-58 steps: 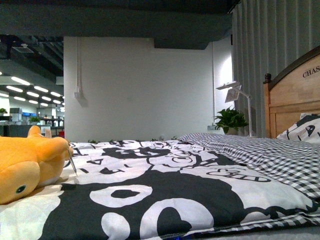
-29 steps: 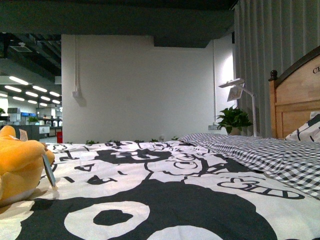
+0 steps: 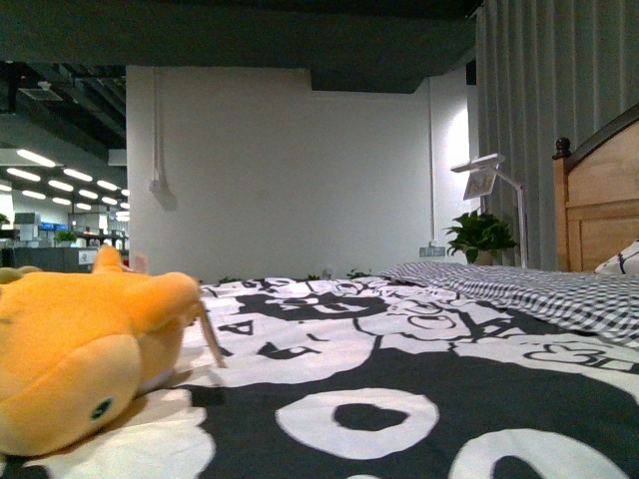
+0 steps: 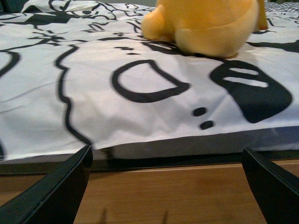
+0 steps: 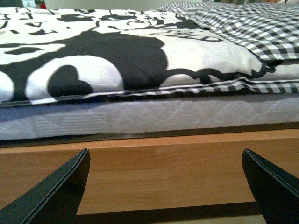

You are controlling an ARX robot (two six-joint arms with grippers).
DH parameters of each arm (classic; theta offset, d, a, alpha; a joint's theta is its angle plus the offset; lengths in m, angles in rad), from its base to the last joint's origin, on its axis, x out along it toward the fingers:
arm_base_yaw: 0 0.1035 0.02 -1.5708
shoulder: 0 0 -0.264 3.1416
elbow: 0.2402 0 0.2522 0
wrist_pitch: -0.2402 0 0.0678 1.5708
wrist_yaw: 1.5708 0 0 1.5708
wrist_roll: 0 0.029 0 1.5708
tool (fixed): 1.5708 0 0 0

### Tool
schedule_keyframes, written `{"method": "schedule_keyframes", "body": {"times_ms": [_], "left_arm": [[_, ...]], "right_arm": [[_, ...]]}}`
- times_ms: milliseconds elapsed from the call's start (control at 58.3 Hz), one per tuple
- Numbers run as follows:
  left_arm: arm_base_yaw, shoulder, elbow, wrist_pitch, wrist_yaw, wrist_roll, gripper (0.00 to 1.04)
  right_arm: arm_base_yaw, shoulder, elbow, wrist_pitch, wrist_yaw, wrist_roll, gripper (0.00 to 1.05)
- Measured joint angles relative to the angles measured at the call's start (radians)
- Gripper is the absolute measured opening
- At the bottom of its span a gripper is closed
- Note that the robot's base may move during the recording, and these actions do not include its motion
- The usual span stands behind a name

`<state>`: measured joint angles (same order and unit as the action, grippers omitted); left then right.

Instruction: Put away toys

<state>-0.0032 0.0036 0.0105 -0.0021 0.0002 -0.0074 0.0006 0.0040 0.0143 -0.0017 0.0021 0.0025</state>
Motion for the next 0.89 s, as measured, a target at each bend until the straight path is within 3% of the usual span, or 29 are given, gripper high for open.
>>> {"method": "schedule_keyframes", "body": {"times_ms": [892], "left_arm": [[0.0,-0.003,-0.001,-0.001,-0.003,0.0,0.98]], "right_arm": [[0.0,-0.001,0.0,0.0,-0.006,0.0,0.98]]}}
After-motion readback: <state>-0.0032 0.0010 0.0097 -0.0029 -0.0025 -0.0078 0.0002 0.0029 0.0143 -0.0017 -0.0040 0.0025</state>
